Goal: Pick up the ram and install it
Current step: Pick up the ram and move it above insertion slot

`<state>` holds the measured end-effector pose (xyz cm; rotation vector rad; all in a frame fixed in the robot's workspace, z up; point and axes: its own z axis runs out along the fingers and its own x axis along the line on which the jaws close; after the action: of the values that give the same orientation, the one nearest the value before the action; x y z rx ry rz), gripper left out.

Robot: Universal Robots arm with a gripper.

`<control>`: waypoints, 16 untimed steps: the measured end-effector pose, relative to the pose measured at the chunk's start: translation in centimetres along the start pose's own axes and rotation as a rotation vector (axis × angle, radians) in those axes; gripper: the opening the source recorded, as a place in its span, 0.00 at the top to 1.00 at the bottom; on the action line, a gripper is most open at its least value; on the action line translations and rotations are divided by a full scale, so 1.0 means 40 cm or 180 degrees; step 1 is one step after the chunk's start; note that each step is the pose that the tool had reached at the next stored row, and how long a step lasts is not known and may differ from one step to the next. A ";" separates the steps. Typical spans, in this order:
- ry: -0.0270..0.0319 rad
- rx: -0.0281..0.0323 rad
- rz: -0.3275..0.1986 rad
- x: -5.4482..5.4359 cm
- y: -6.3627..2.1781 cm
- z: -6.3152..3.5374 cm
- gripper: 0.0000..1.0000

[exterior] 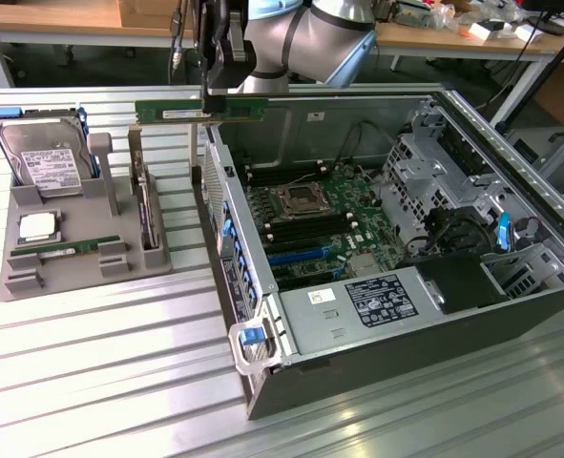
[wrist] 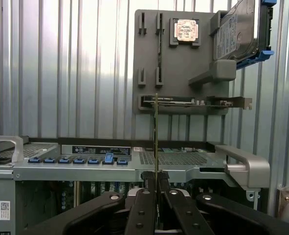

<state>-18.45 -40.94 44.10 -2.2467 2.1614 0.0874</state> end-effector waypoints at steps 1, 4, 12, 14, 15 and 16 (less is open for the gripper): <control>0.0000 0.0000 0.0000 0.000 -0.001 0.000 0.87; 0.0000 0.0000 0.0000 0.000 -0.006 0.000 0.87; 0.0000 0.0000 0.0000 0.001 -0.022 0.000 0.87; 0.0001 0.0000 0.0000 0.001 -0.029 -0.001 0.87; 0.0001 0.0000 0.0000 0.001 -0.030 -0.001 0.87; 0.0000 0.0000 0.0000 0.001 -0.031 -0.001 0.87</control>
<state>-17.20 -40.94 44.09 -2.2468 2.1614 0.0873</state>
